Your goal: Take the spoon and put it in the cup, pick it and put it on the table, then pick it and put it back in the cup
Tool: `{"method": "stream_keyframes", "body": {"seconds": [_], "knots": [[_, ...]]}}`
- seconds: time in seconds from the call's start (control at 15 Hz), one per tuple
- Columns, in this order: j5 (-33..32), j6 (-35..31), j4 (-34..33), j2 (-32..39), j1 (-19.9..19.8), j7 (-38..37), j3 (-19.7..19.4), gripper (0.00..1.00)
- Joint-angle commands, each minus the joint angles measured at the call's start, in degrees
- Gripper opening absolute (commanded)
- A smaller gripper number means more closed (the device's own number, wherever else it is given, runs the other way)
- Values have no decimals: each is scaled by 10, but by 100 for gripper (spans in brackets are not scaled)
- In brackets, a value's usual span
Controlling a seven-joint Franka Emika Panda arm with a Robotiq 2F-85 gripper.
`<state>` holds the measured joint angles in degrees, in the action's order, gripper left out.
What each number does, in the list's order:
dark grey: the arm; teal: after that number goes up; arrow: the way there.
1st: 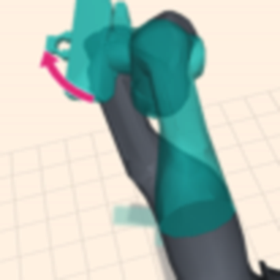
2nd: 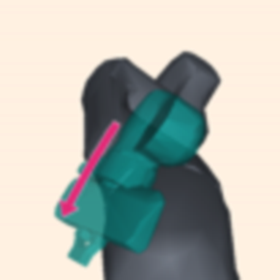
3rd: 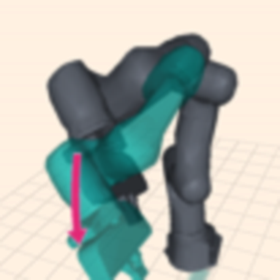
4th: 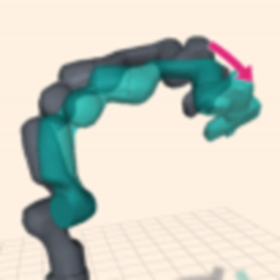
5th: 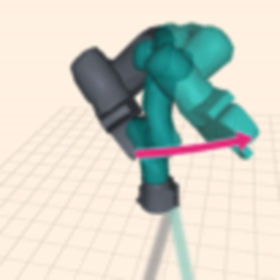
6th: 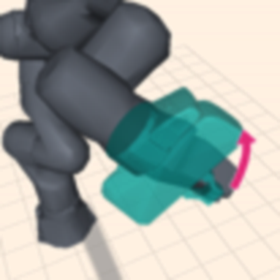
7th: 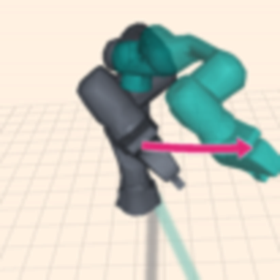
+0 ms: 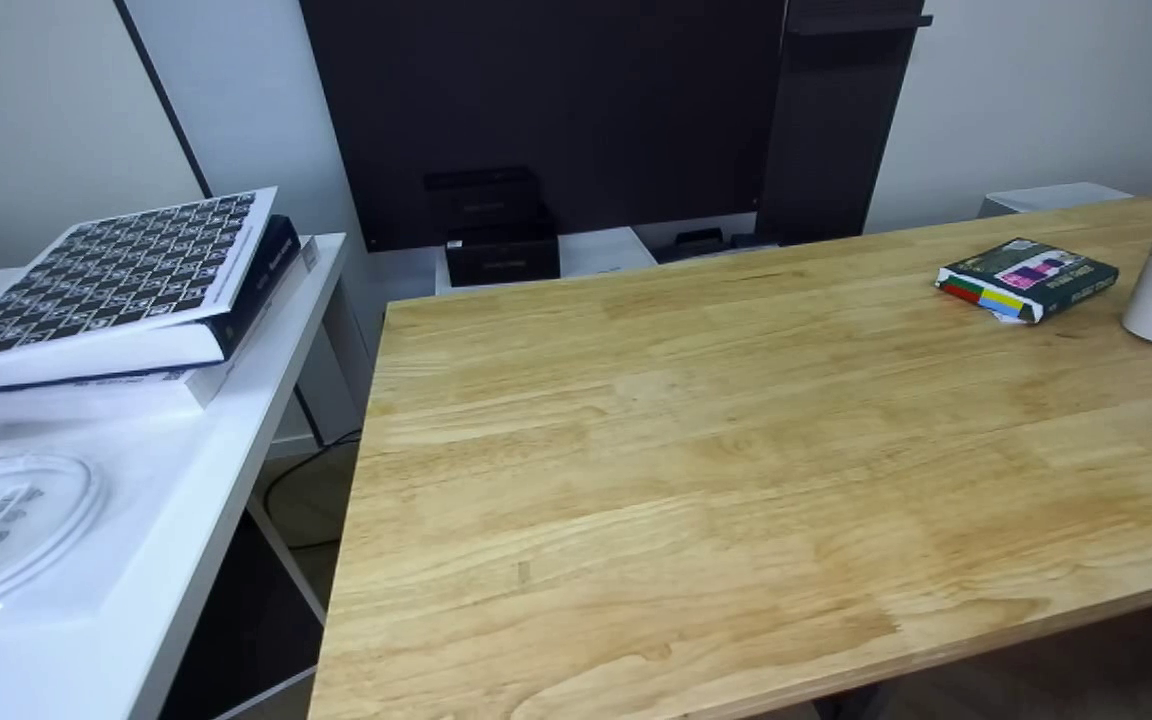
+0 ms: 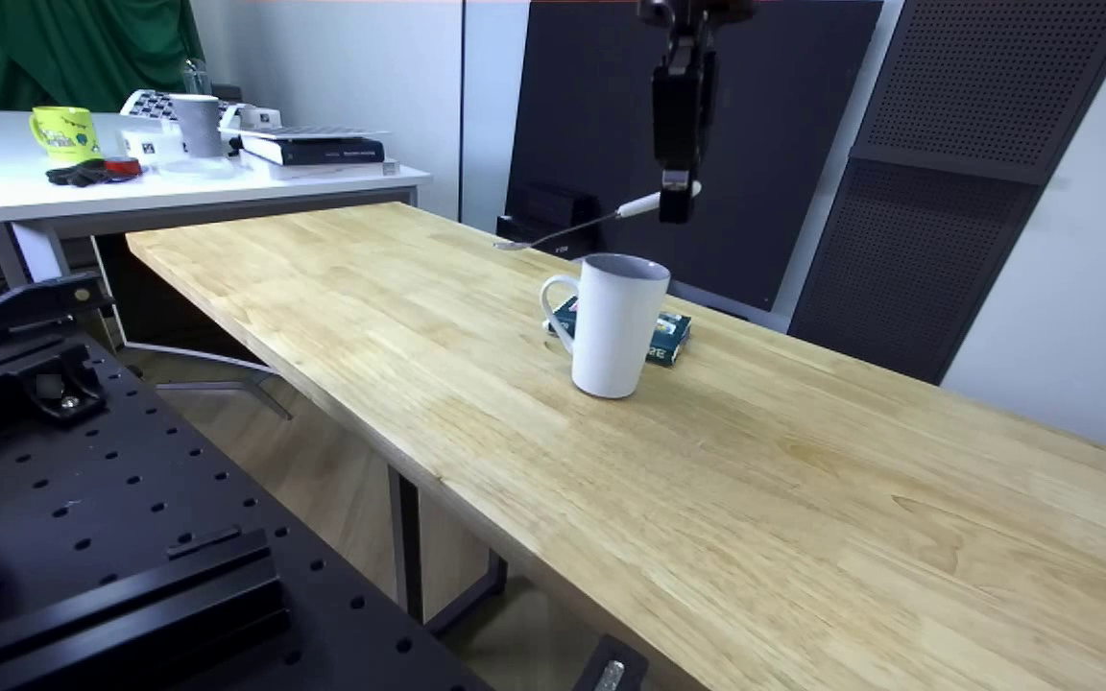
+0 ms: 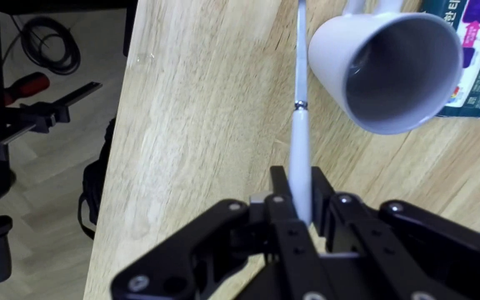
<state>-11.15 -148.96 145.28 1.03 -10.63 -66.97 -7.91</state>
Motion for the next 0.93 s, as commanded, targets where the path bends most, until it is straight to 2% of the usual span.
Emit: {"method": "stream_keyframes", "body": {"seconds": [0.0, 0.87], "knots": [[30, 21, -71, 90, 4, 12, -15, 4], [44, 108, -256, 331, 15, 5, -102, 4]]}}
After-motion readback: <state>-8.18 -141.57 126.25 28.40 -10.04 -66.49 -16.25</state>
